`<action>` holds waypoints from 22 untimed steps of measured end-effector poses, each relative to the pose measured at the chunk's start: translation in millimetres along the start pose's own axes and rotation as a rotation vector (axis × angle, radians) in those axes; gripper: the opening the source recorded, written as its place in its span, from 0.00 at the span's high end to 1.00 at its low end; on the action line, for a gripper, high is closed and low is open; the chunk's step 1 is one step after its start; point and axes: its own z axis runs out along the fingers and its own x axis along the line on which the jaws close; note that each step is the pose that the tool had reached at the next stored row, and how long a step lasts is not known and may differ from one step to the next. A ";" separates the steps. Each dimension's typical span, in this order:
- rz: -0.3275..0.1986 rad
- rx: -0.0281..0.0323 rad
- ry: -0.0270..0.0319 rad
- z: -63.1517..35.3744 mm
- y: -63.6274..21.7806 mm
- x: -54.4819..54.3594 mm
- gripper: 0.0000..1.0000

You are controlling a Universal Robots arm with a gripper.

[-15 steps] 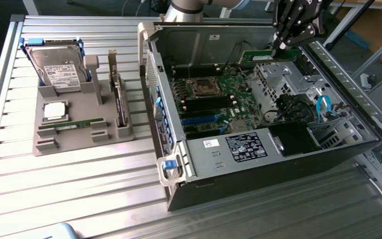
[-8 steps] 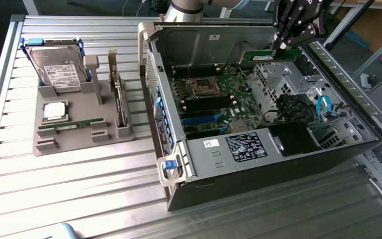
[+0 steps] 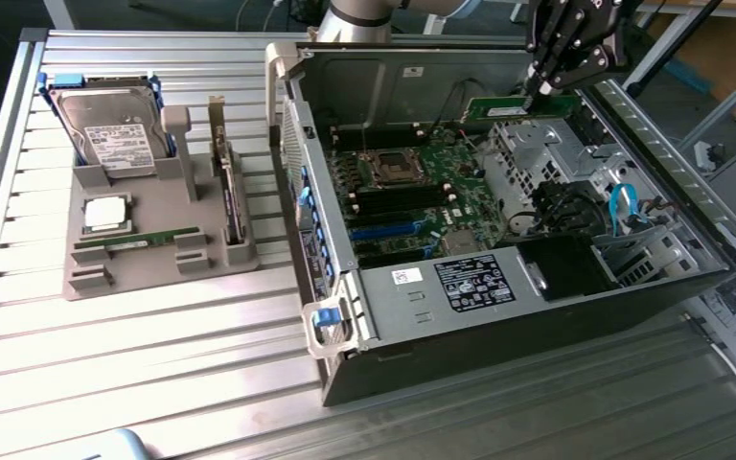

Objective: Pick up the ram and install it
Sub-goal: 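Insert the ram into the slot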

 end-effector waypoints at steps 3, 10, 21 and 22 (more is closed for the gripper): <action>-0.006 0.0001 0.0000 0.0 0.0 0.0 0.87; -0.022 0.0003 -0.0001 0.3 0.0 0.0 0.87; -0.022 0.0003 -0.0001 3.8 0.0 -0.2 0.87; -0.022 0.0003 -0.0001 4.2 0.0 -0.2 0.87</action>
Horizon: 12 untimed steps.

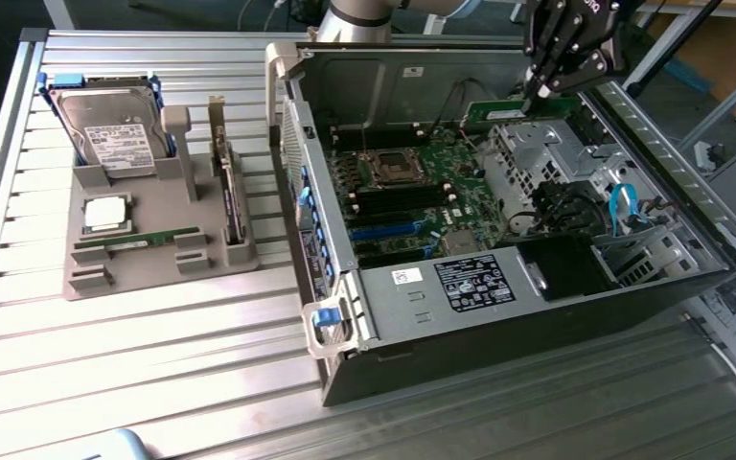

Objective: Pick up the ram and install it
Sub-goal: 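Insert the ram into the slot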

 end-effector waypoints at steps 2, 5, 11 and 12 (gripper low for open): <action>0.000 0.0000 0.0000 0.8 0.0 0.0 0.87; 0.000 0.0000 0.0000 2.3 0.0 0.0 0.87; 0.000 0.0000 0.0000 5.0 0.0 -0.1 0.87; 0.000 0.0000 0.0000 5.4 0.0 -0.1 0.87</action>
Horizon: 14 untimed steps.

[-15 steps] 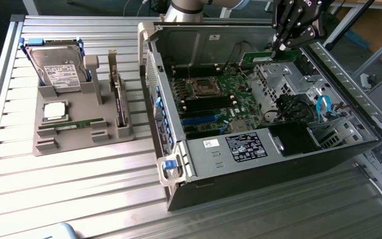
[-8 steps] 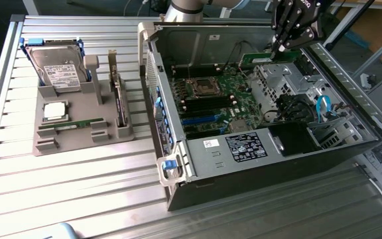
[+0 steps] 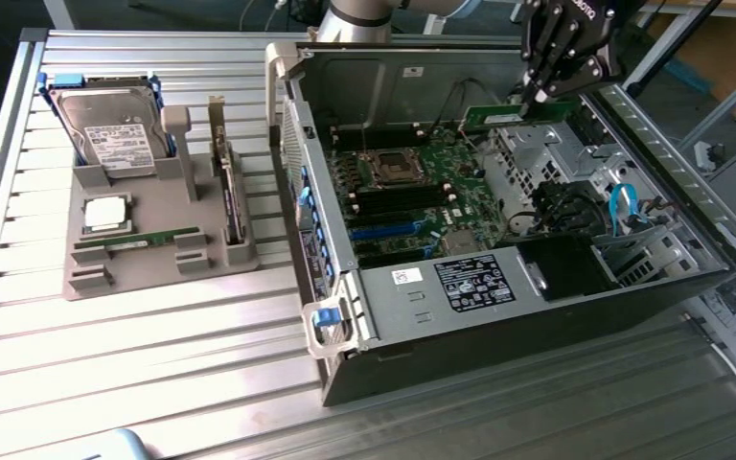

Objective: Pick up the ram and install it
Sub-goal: 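Insert the ram into the slot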

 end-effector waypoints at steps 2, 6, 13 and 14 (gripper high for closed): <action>0.000 0.0000 -0.0001 0.9 0.0 0.0 0.87; 0.000 0.0000 -0.0001 2.7 0.0 0.0 0.87; 0.000 0.0000 0.0000 5.9 0.2 -0.1 0.87; 0.000 0.0000 -0.0001 6.7 0.3 -0.1 0.87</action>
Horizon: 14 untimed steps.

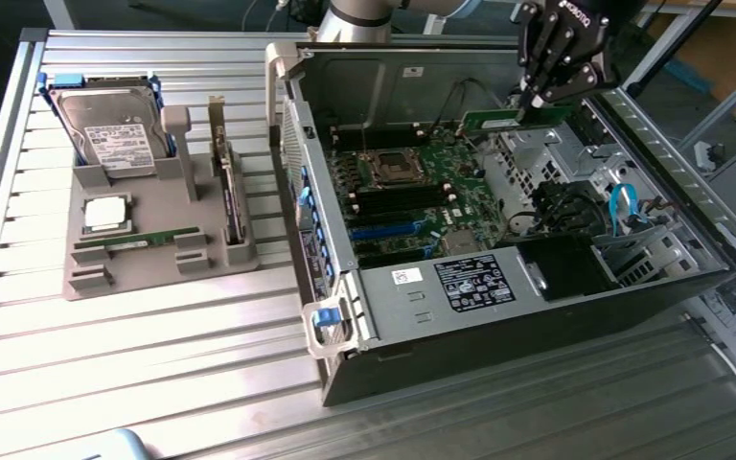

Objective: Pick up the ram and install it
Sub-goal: 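Insert the ram into the slot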

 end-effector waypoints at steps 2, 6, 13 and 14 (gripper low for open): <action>0.000 0.0000 0.0000 1.2 0.0 0.0 0.87; 0.000 0.0000 0.0001 3.4 0.3 -0.1 0.87; 0.000 0.0000 0.0001 7.7 0.5 -0.1 0.87; 0.000 0.0000 0.0001 8.3 0.5 -0.2 0.87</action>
